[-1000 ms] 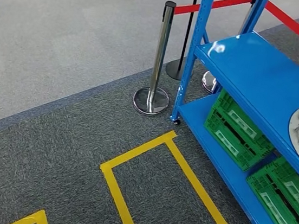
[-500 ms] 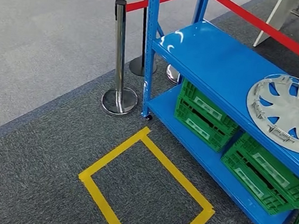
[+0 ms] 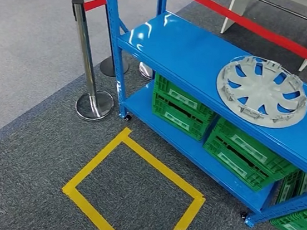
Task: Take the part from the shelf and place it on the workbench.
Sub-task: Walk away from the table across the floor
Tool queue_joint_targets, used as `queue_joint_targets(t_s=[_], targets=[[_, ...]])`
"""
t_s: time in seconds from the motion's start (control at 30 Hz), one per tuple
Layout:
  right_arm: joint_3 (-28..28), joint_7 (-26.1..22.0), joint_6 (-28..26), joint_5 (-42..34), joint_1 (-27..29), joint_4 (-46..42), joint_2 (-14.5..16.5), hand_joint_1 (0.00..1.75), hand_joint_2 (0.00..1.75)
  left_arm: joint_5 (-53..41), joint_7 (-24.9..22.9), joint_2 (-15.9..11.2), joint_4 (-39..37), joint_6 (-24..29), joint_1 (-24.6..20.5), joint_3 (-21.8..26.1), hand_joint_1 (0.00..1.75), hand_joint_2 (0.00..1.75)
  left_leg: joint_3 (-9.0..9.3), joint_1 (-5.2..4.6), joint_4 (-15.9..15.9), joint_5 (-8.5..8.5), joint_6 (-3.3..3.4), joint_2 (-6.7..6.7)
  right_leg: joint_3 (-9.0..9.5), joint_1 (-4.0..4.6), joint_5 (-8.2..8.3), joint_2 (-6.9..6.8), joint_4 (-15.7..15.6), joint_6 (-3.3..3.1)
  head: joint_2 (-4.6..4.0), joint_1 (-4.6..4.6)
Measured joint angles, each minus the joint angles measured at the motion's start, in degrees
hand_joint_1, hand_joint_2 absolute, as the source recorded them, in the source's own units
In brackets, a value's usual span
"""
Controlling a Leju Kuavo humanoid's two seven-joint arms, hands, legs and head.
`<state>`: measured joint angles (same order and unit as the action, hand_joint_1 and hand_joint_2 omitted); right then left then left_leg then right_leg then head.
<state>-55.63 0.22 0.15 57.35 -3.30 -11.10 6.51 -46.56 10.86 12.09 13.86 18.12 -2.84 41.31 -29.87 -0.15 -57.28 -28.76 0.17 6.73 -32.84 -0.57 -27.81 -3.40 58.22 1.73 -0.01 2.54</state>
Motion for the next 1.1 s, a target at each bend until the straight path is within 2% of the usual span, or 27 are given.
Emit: queue_joint_targets(t_s=[0.03,0.1,0.17,0.2,0.23,0.27,0.3,0.33,0.4,0.43,0.47,0.53,0.57,0.6,0.67,0.73,0.77,0.8,0.83,0.87,0.93,0.97,1.03,1.1], targets=[[-0.20,0.00,0.00,-0.08,0.15,0.00,0.00,0.00,0.00,-0.03,0.08,-0.03,0.00,0.00,-0.15,0.00,0.00,0.00,0.14,0.11,-0.10,-0.25,-0.26,-0.07,-0.03,-0.06,0.06,0.58,-0.01,-0.37,-0.01,-0.04],[-0.55,0.01,0.00,-0.21,0.24,0.00,0.00,0.00,0.00,-0.08,0.27,-0.07,0.00,0.01,-0.31,0.00,0.00,0.00,-0.40,0.50,-2.13,-2.06,-0.79,-2.34,0.02,-0.21,0.22,1.74,-0.12,-1.15,-0.01,-0.11],[-0.78,0.01,0.03,-0.33,0.03,0.00,0.01,0.00,0.00,-0.09,0.54,-0.11,0.00,0.06,-0.18,0.05,0.00,0.00,-3.15,0.71,-8.85,-5.84,-1.04,-5.21,0.01,-0.26,0.35,3.15,-0.19,-1.72,-0.01,-0.24],[-0.87,0.01,0.06,-0.38,-0.06,0.00,0.02,0.00,0.00,-0.06,0.68,-0.16,0.00,0.11,-0.04,0.10,0.00,0.00,-4.92,0.72,-12.88,-7.54,-1.06,-5.73,-0.01,-0.21,0.39,3.95,-0.18,-1.86,-0.01,-0.25],[-0.98,0.04,0.09,-0.39,-0.08,0.00,0.04,0.00,0.00,0.03,0.79,-0.22,0.00,0.17,0.11,0.17,0.00,0.00,-6.34,0.70,-15.93,-8.39,-1.03,-5.95,-0.01,-0.15,0.41,4.83,-0.17,-1.92,-0.01,-0.24],[-1.09,0.07,0.11,-0.38,-0.02,0.00,0.06,0.00,0.00,0.16,0.82,-0.26,0.00,0.24,0.22,0.27,0.00,0.00,-6.94,0.69,-16.98,-8.04,-0.92,-6.05,0.01,-0.10,0.44,5.68,-0.15,-1.95,-0.01,-0.25],[-1.19,0.13,0.11,-0.34,0.04,0.00,0.09,0.00,0.00,0.28,0.69,-0.31,0.00,0.29,0.28,0.40,0.00,0.00,-6.53,0.69,-15.76,-6.59,-0.73,-6.20,0.06,-0.06,0.46,6.52,-0.13,-1.95,-0.01,-0.24],[-1.26,0.22,0.11,-0.25,0.10,0.00,0.11,0.00,0.00,0.42,0.43,-0.35,0.00,0.32,0.33,0.56,0.00,0.00,-5.22,0.69,-12.51,-4.30,-0.45,-6.71,0.13,-0.04,0.49,7.40,-0.11,-1.92,-0.01,-0.25],[-1.31,0.42,0.16,0.20,0.08,0.01,0.28,0.00,0.00,0.57,-0.40,-0.47,-0.02,0.31,0.48,0.93,0.00,0.00,-2.17,0.83,-4.94,-0.59,0.15,-9.90,-0.01,-0.06,0.59,8.96,0.02,-1.71,-0.01,-0.21],[-1.30,0.54,0.20,0.57,-0.02,0.02,0.37,0.00,0.00,0.61,-0.90,-0.52,-0.04,0.21,0.59,1.11,0.00,0.00,-1.16,0.87,-2.34,0.16,0.33,-11.36,-0.29,-0.14,0.72,9.66,0.12,-1.46,-0.01,-0.25],[-1.28,0.65,0.26,1.09,-0.08,0.02,0.45,0.00,0.00,0.62,-1.40,-0.56,-0.07,0.09,0.69,1.27,0.00,0.00,-0.82,0.87,-1.19,0.17,0.41,-12.38,-0.66,-0.30,0.88,10.27,0.17,-1.12,-0.01,-0.28],[-1.17,0.85,0.42,2.30,-0.02,0.02,0.41,0.00,0.00,0.69,-1.94,-0.55,-0.11,-0.09,0.79,1.55,0.00,0.00,-0.70,0.83,-0.45,0.10,0.56,-11.82,-1.31,-0.59,1.17,11.09,0.09,-0.32,0.01,-0.40],[-1.11,0.90,0.52,2.81,0.10,0.01,0.34,0.00,0.00,0.81,-1.77,-0.55,-0.11,-0.08,0.77,1.73,0.00,0.00,-0.64,0.90,-0.13,0.32,0.76,-11.31,-1.64,-0.56,0.92,10.26,0.33,0.01,0.01,-0.34],[-1.07,0.97,0.66,3.12,0.14,0.01,0.26,0.00,0.00,0.97,-1.24,-0.55,-0.11,0.00,0.74,1.98,0.00,0.00,-0.54,0.99,0.22,0.56,1.03,-10.78,-2.27,-0.46,0.12,8.79,1.35,0.28,0.01,-0.17],[-1.05,0.98,0.98,3.16,-0.15,0.00,0.18,0.00,0.00,1.38,0.44,-0.57,-0.11,0.37,0.64,2.59,0.00,0.00,-0.49,1.01,0.59,0.83,1.40,-9.49,-4.96,-0.28,-3.12,5.21,6.83,0.67,0.00,0.18],[-1.06,0.80,1.21,2.78,-0.47,0.00,0.17,0.00,0.00,1.64,2.04,-0.61,-0.11,1.29,0.51,3.20,0.00,0.00,-0.60,0.88,0.56,0.85,1.48,-8.15,-8.16,-0.37,-6.12,3.97,13.95,1.01,0.00,0.29],[-1.07,0.68,1.25,2.55,-0.47,0.00,0.15,0.00,0.00,1.66,2.54,-0.64,-0.11,1.88,0.36,3.47,0.00,0.00,-0.63,0.84,0.55,0.85,1.48,-7.63,-8.65,-0.42,-6.32,3.83,15.51,1.14,0.00,0.28],[-1.09,0.58,1.24,2.38,-0.38,0.00,0.12,0.00,0.00,1.66,2.85,-0.65,-0.11,2.41,0.16,3.69,0.00,0.00,-0.63,0.82,0.54,0.85,1.47,-7.28,-7.98,-0.46,-5.49,3.77,14.84,1.21,-0.01,0.30],[-1.10,0.51,1.23,2.25,-0.27,0.00,0.07,0.00,0.00,1.66,3.03,-0.64,-0.11,2.82,-0.06,3.86,0.00,0.00,-0.58,0.82,0.52,0.84,1.43,-7.06,-6.07,-0.49,-3.80,3.71,11.82,1.18,-0.01,0.32],[-1.10,0.44,1.23,2.17,-0.21,0.00,0.01,0.00,0.00,1.65,3.16,-0.62,-0.11,3.11,-0.25,3.98,0.00,0.00,-0.53,0.83,0.52,0.83,1.32,-6.92,-3.57,-0.49,-2.12,3.60,7.54,1.05,-0.01,0.33],[-1.12,0.27,1.23,2.05,-0.30,0.00,-0.07,0.00,0.00,1.64,3.35,-0.60,-0.11,3.59,-0.52,4.11,0.00,0.00,-0.62,0.63,0.37,0.82,0.81,-6.72,0.51,-0.32,-0.44,3.42,0.68,0.56,-0.01,0.30],[-1.14,0.21,1.24,2.03,-0.35,0.00,-0.09,0.00,0.00,1.63,3.40,-0.60,-0.11,3.82,-0.57,4.18,0.00,0.00,-0.69,0.56,0.32,0.86,0.52,-6.65,1.33,-0.20,-0.46,3.39,-0.68,0.31,0.00,0.28],[-1.15,0.16,1.25,2.05,-0.24,0.00,-0.09,0.00,0.00,1.56,3.40,-0.56,-0.11,4.15,-0.58,4.33,0.00,0.00,-0.73,0.56,0.34,0.97,-0.07,-6.61,1.49,-0.06,-0.53,3.43,-0.89,-0.25,0.01,0.28],[-1.15,0.17,1.26,2.08,-0.08,0.00,-0.09,0.00,0.00,1.31,3.35,-0.51,-0.11,4.32,-0.53,4.39,0.00,0.00,-1.03,0.67,-0.71,0.04,-0.62,-6.62,1.63,-0.22,-0.33,3.34,-1.19,-0.99,-0.01,0.22]])
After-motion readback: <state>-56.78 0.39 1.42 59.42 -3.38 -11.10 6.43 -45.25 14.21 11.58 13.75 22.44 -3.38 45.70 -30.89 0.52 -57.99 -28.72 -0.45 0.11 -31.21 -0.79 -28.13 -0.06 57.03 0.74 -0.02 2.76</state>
